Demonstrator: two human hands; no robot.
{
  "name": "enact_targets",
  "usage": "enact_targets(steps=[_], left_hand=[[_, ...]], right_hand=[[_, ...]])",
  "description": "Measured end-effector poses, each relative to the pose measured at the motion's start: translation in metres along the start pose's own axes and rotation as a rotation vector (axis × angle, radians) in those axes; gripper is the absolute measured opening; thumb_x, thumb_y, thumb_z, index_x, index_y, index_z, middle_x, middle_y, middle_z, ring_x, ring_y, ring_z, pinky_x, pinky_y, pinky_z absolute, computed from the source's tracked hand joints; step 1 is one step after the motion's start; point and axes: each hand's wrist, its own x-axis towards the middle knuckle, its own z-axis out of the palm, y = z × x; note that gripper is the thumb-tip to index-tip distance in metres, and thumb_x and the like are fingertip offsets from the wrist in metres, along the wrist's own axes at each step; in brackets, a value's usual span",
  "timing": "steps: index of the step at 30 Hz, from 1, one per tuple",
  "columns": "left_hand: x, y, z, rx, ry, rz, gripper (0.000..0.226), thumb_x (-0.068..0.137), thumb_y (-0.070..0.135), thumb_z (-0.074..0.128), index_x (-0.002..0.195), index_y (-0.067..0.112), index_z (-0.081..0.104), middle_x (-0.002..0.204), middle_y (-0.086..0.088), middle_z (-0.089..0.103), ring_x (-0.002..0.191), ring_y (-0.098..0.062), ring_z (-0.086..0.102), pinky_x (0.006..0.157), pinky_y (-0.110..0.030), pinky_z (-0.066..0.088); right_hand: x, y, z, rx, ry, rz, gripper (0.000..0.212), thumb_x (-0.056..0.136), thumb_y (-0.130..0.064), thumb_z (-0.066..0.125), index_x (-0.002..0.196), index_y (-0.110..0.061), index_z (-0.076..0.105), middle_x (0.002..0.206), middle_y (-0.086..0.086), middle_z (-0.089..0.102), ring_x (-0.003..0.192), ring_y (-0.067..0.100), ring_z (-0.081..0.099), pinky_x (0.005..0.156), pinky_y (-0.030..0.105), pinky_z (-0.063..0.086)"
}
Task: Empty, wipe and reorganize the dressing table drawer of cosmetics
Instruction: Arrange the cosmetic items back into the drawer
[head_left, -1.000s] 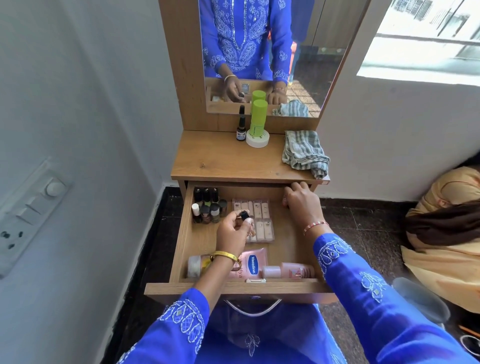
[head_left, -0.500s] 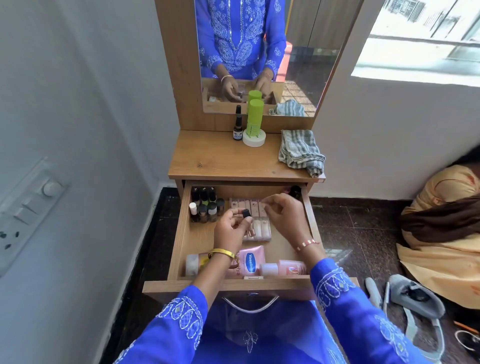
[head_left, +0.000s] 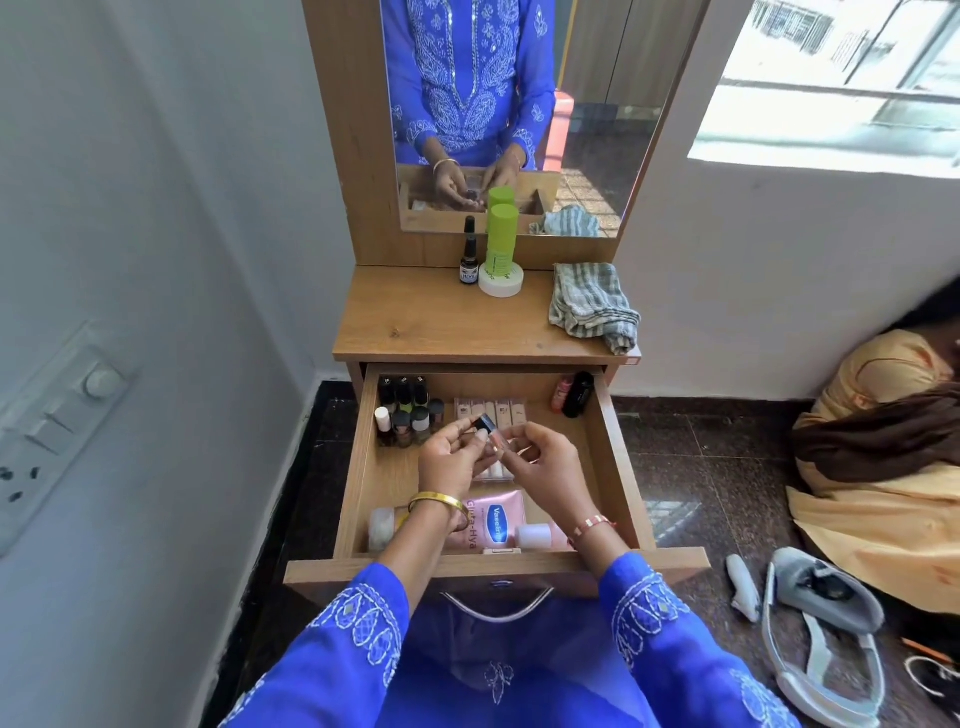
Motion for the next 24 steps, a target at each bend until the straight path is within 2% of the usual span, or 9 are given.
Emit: enact_targets(steps=[3,7,10,14,17,19,21,24], left_hand=[[0.0,0.0,0.0,-0.019,-0.003,-0.006,0.031,0.09,0.007,0.053,0.121,0.001,0.053,0.085,-0.005,0.065,0.058,-0.004,0.066,0.059,-0.018,0.056],[0.001,-0.001,0.0,-0.001,0.004,0.006,0.029,0.089,0.014,0.057,0.114,0.0,0.059,0.084,-0.007,0.068,0.064,-0.009,0.068,0.061,-0.02,0.058],[0.0,-0.001,-0.001,-0.012,0.003,0.004,0.023,0.092,0.01,0.051,0.11,-0.002,0.06,0.083,-0.009,0.067,0.063,-0.01,0.068,0.062,-0.021,0.058],[-0.002,0.003,0.0,-0.081,-0.01,-0.035,0.02,0.096,0.006,0.041,0.104,0.001,0.059,0.08,-0.01,0.065,0.056,-0.007,0.068,0.057,-0.019,0.057],[-0.002,0.002,0.002,0.021,-0.032,-0.036,0.021,0.096,0.005,0.039,0.105,0.004,0.058,0.079,-0.01,0.065,0.057,-0.01,0.067,0.057,-0.019,0.055],[0.0,-0.001,0.003,0.144,-0.009,-0.012,0.021,0.096,0.006,0.041,0.107,0.007,0.059,0.079,-0.005,0.064,0.064,-0.012,0.064,0.057,-0.017,0.054],[0.001,-0.002,0.002,0.194,0.005,-0.003,0.022,0.095,0.006,0.042,0.108,0.005,0.06,0.08,-0.003,0.064,0.068,-0.012,0.063,0.056,-0.014,0.053],[0.003,-0.001,0.0,0.179,0.016,-0.03,0.021,0.094,0.004,0.042,0.106,0.002,0.06,0.078,-0.004,0.063,0.067,-0.013,0.061,0.053,-0.013,0.052]], right_hand=[[-0.003,0.002,0.002,0.026,0.037,-0.003,0.013,0.082,-0.019,0.069,0.092,-0.011,0.07,0.08,0.007,0.07,0.07,0.023,0.062,0.067,0.033,0.052],[-0.003,0.002,0.004,-0.031,0.046,-0.048,0.011,0.079,-0.011,0.071,0.09,-0.012,0.069,0.081,0.006,0.067,0.069,0.012,0.057,0.062,0.021,0.048],[-0.003,0.002,0.003,-0.016,0.044,-0.034,0.015,0.076,-0.009,0.073,0.09,-0.013,0.068,0.083,0.007,0.064,0.069,0.011,0.055,0.062,0.02,0.048],[-0.003,-0.001,-0.003,0.17,0.004,0.058,0.017,0.076,-0.008,0.073,0.091,-0.013,0.066,0.083,0.007,0.068,0.071,0.017,0.064,0.067,0.03,0.056],[-0.003,-0.003,-0.009,0.366,0.031,0.126,0.018,0.081,-0.002,0.067,0.098,-0.004,0.063,0.077,0.007,0.067,0.06,0.013,0.063,0.059,0.02,0.056],[0.004,0.002,-0.015,0.402,0.117,0.164,0.017,0.084,-0.001,0.063,0.101,-0.003,0.062,0.076,0.005,0.067,0.056,0.006,0.063,0.057,0.016,0.056],[0.015,0.008,-0.023,0.294,0.232,0.168,0.014,0.083,-0.005,0.065,0.097,-0.005,0.063,0.074,0.003,0.065,0.058,0.005,0.062,0.06,0.019,0.055],[0.035,0.012,-0.039,0.001,0.34,0.131,0.015,0.079,-0.005,0.069,0.092,-0.009,0.063,0.075,0.003,0.06,0.066,0.013,0.055,0.064,0.02,0.048]])
